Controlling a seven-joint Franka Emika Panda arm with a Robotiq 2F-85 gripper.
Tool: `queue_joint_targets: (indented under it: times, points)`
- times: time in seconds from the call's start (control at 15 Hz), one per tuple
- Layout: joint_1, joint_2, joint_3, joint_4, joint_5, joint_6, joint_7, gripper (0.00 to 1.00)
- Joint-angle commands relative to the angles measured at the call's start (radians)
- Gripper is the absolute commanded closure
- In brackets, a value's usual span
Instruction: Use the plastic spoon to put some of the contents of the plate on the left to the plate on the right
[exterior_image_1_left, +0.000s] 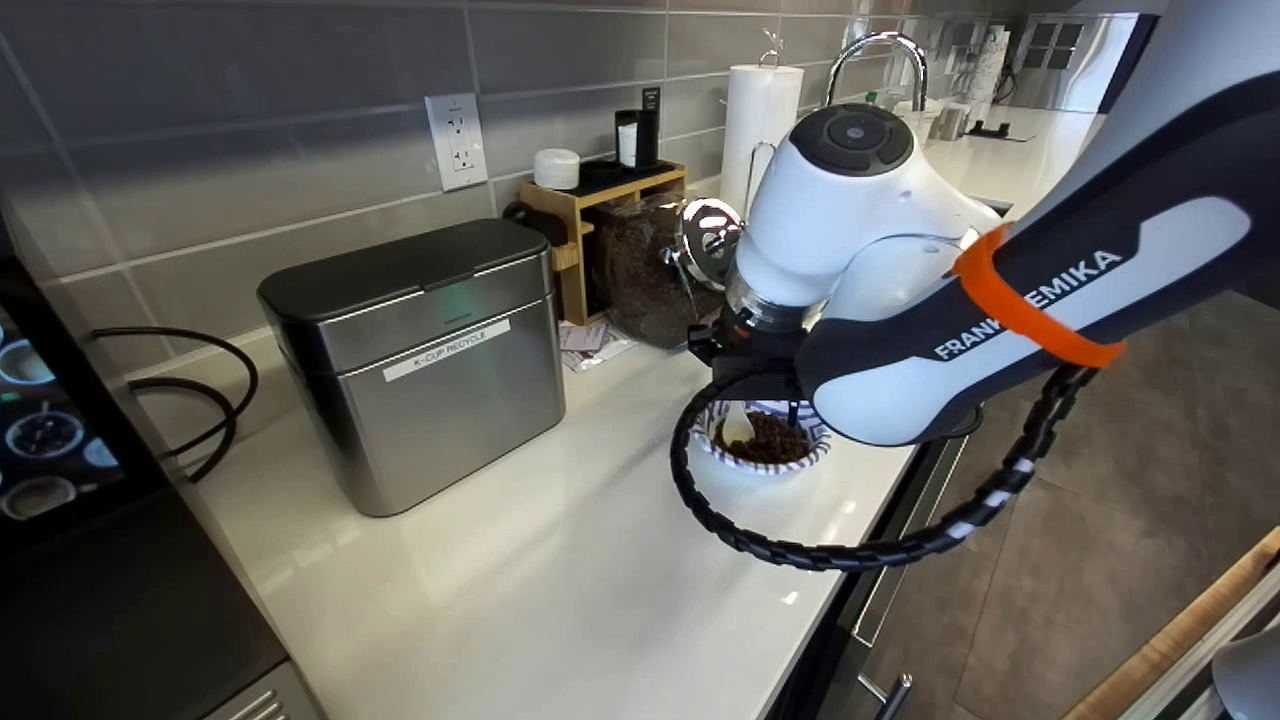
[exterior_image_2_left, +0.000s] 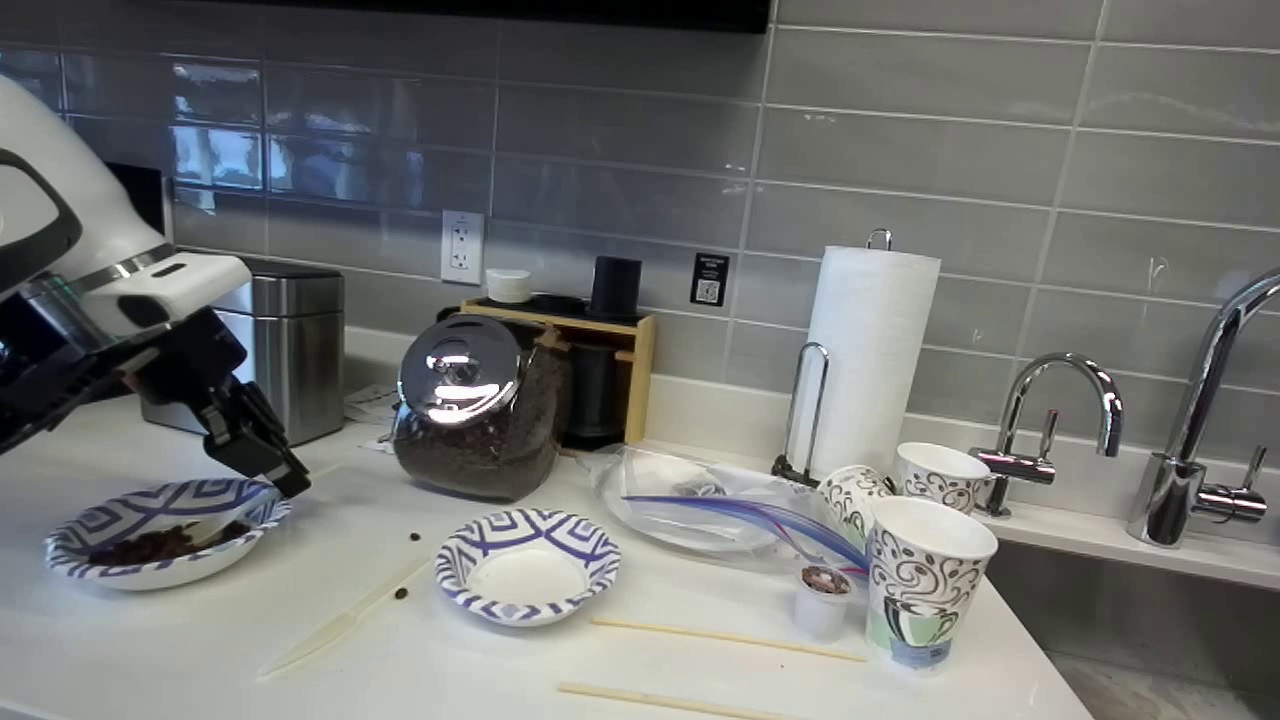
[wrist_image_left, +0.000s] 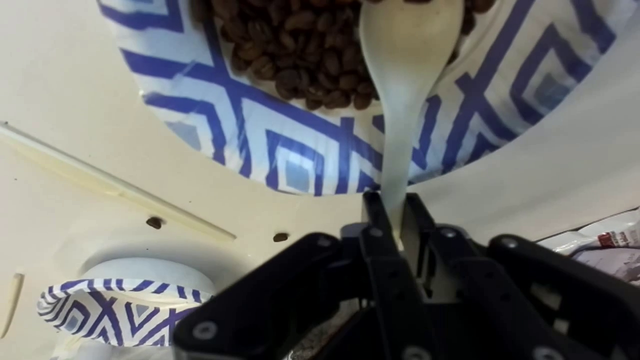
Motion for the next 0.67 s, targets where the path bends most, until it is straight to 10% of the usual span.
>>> queue_joint_targets:
  times: [0.0, 0.6]
  points:
    - [-0.016, 0.052, 0.026, 0.002, 0.04, -0.038, -0.041, 0.97]
    - [-0.052, 0.127, 0.037, -0.004, 0.077, -0.058, -0.09, 0.97]
